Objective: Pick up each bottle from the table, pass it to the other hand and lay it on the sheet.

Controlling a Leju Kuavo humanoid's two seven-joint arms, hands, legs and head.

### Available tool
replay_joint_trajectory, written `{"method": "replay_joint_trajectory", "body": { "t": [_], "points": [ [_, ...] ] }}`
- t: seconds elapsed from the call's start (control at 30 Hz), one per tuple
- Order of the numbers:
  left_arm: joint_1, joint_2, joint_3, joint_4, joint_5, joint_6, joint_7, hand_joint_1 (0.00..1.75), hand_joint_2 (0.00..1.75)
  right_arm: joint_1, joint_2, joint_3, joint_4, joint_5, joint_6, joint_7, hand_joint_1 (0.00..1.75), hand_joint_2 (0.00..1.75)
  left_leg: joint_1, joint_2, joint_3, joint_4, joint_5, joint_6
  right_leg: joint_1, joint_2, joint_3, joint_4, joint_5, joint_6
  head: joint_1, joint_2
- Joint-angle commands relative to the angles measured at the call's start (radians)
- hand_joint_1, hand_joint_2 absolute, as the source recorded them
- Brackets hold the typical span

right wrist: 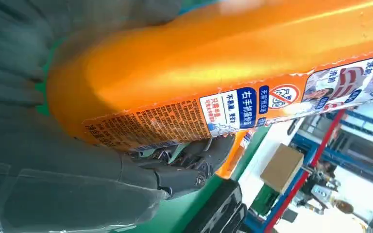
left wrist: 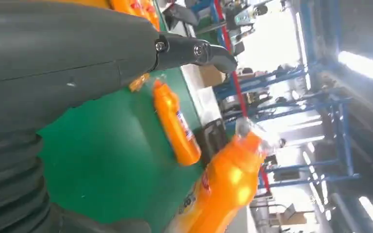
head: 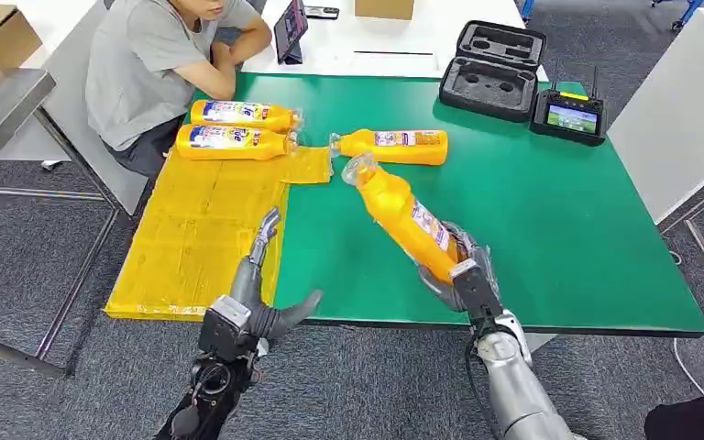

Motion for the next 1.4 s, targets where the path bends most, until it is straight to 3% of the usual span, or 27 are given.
{"method": "replay_joint_trajectory", "body": {
  "t": [0.03, 0.4, 0.6, 0.73, 0.93, 1.23, 1.4],
  "points": [
    [-0.041, -0.012, 0.073, 0.107, 0.096, -0.11, 0.0, 0.0, 1.75, 0.008, -0.002, 0.101, -0.102, -0.112, 0.044, -0.004, 1.75, 1.75, 0.0, 0.001, 0.001, 0.0, 0.0, -0.001, 0.0, 0.001, 0.0, 0.0, 0.0, -0.001, 0.0, 0.0],
    [-0.041, -0.012, 0.073, 0.107, 0.096, -0.11, 0.0, 0.0, 1.75, 0.008, -0.002, 0.101, -0.102, -0.112, 0.044, -0.004, 1.75, 1.75, 0.0, 0.002, 0.001, 0.001, -0.001, -0.001, 0.001, 0.001, 0.001, 0.001, -0.001, -0.002, 0.0, 0.0],
    [-0.14, -0.034, 0.061, 0.336, 0.183, -0.315, 0.0, 0.0, 1.75, 0.005, 0.019, 0.203, -0.119, -0.144, 0.045, -0.004, 1.75, 1.75, 0.0, 0.002, 0.001, 0.001, -0.001, -0.002, 0.001, 0.001, 0.001, 0.001, 0.0, -0.002, 0.0, 0.0],
    [-0.208, -0.059, 0.044, 0.494, 0.209, -0.365, 0.0, 0.0, 1.75, 0.005, 0.019, 0.256, -0.116, -0.183, 0.042, -0.004, 1.75, 1.75, 0.0, 0.0, 0.001, 0.0, 0.0, -0.001, 0.0, -0.001, 0.001, 0.0, 0.0, -0.001, 0.0, 0.0],
    [-0.242, -0.057, 0.07, 0.521, 0.256, -0.399, 0.0, 0.0, 1.75, 0.016, 0.005, 0.356, -0.092, -0.186, -0.02, -0.004, 1.75, 1.75, 0.001, 0.002, 0.002, 0.001, -0.001, -0.002, 0.001, 0.001, 0.001, 0.001, -0.001, -0.002, 0.0, 0.0],
    [-0.27, -0.055, 0.076, 0.593, 0.332, -0.479, 0.025, 0.0, 1.75, 0.008, 0.017, 0.425, -0.08, -0.194, -0.006, -0.004, 1.75, 1.75, 0.001, 0.001, 0.001, 0.0, 0.0, -0.001, 0.001, 0.001, 0.0, 0.0, 0.0, -0.002, 0.0, 0.0],
    [-0.275, -0.044, 0.083, 0.58, 0.372, -0.469, 0.013, 0.0, 1.75, 0.002, 0.01, 0.503, -0.051, -0.187, -0.073, -0.004, 1.75, 1.75, 0.001, 0.003, 0.001, 0.0, -0.001, -0.001, 0.001, 0.002, 0.0, 0.0, 0.0, -0.002, 0.0, 0.0]
  ]
}}
